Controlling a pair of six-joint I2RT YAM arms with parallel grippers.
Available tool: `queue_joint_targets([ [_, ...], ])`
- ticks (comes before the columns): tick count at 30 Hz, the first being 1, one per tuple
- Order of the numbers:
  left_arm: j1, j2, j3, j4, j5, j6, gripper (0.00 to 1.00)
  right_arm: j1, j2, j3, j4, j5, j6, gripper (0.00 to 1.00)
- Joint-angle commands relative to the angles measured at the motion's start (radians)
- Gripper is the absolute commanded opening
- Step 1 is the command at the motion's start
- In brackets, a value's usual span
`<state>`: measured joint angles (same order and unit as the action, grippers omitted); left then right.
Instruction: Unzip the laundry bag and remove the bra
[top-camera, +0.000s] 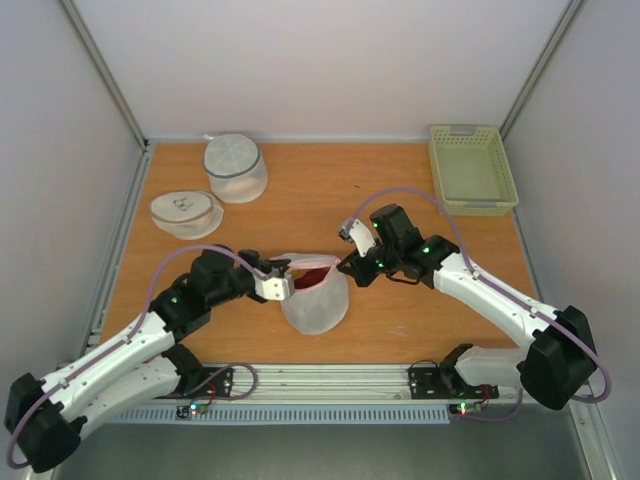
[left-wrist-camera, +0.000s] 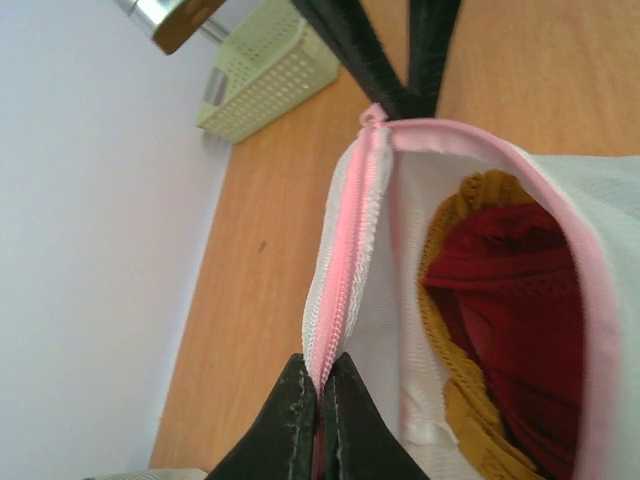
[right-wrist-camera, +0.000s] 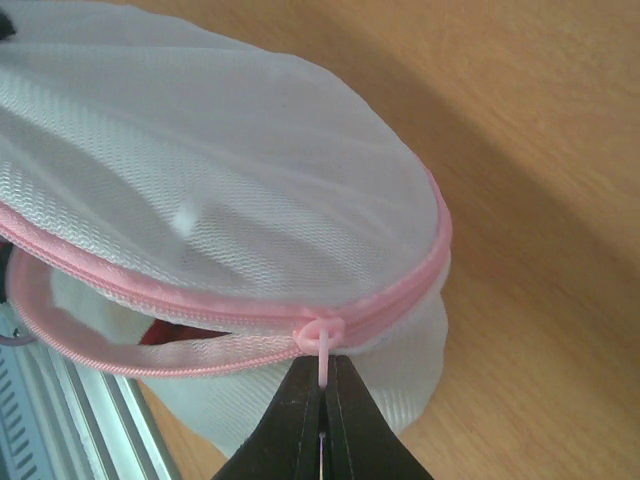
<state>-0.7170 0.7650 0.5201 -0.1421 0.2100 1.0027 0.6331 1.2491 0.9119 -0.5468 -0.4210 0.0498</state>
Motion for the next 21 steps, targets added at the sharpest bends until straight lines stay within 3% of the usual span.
queue_joint_targets([
  [1, 0.025, 0.056, 0.104, 0.203, 0.022, -0.053, 0.01, 0.014, -0.073, 0.084, 0.003, 0.044, -0.034, 0.01],
  [6, 0.026, 0.048, 0.137, 0.179, 0.053, -0.052, 0.01, 0.044, -0.128, 0.075, 0.045, 0.011, -0.073, 0.01],
  [12, 0.037, 0.062, 0.068, 0.162, 0.054, -0.046, 0.01, 0.149, -0.085, -0.116, 0.3, -0.033, 0.049, 0.01],
  [17, 0.08, 0.074, -0.004, 0.088, 0.04, -0.014, 0.02, 0.221, -0.025, -0.166, 0.423, -0.044, 0.086, 0.01],
  [21, 0.102, 0.066, -0.054, 0.063, 0.0, 0.022, 0.36, 0.259, 0.003, -0.166, 0.433, -0.057, 0.091, 0.01],
])
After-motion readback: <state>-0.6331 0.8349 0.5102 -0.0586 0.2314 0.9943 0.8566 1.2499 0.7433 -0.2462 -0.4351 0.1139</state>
